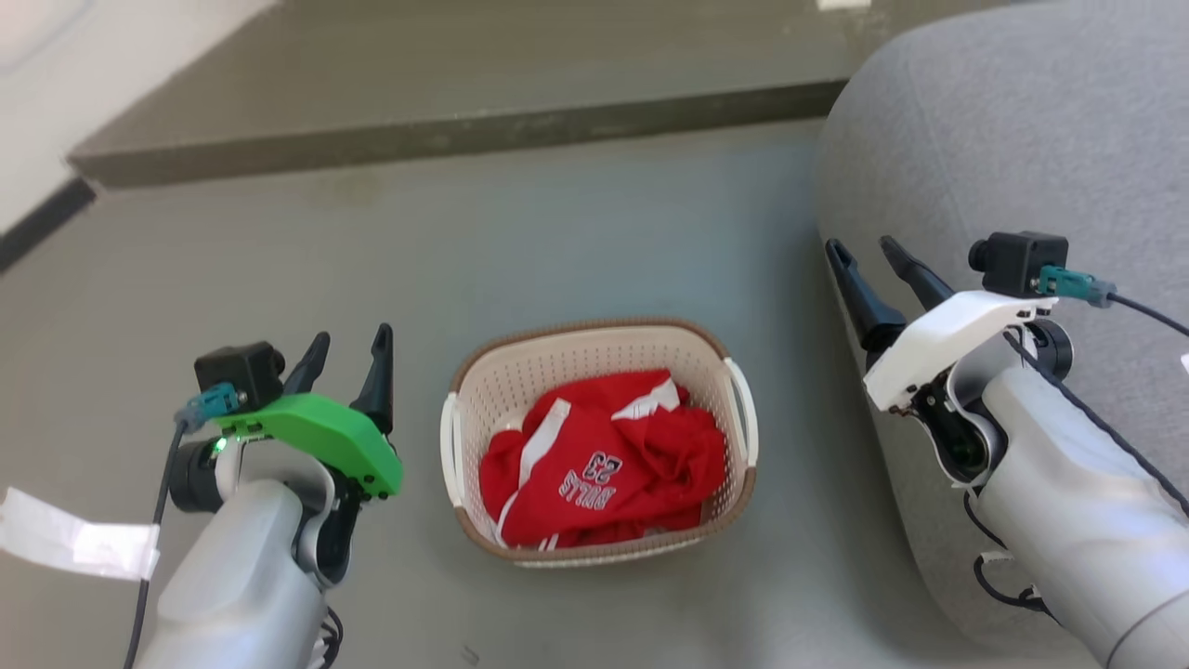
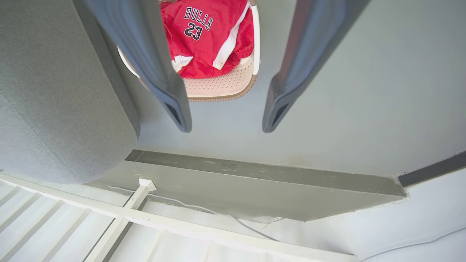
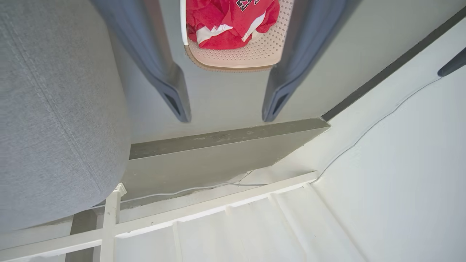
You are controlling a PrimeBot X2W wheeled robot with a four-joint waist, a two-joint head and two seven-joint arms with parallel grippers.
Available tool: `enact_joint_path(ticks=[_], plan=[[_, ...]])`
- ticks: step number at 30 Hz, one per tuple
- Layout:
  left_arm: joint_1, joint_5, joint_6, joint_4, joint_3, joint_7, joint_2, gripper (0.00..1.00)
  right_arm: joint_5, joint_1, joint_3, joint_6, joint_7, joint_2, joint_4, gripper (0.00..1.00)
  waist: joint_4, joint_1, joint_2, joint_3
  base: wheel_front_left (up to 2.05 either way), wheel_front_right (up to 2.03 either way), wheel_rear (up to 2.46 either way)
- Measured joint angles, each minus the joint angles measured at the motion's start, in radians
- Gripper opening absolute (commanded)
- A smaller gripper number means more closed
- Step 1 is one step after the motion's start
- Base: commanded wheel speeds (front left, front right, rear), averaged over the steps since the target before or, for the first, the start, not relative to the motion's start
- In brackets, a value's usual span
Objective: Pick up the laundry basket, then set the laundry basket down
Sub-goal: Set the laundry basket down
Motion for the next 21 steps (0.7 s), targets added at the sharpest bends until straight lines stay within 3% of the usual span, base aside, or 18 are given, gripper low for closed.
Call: enact_joint_path(ticks=[10,21], plan=[[0.078,0.096,0.029,-0.164,0.089,-0.003,0.004,1.00,-0.122,0.103,-0.142,-0.045,0.000,-0.024,-0.178,1.00,-0.006,0.0000,0.0000,-0.100,0.00,0.00,0.00],[0.182,0.177,0.034,-0.320,0.157,-0.003,-0.007,1.00,-0.234,0.257,-0.281,-0.078,0.000,-0.008,-0.370,1.00,0.002,0.0000,0.0000,-0.122,0.00,0.00,0.00]])
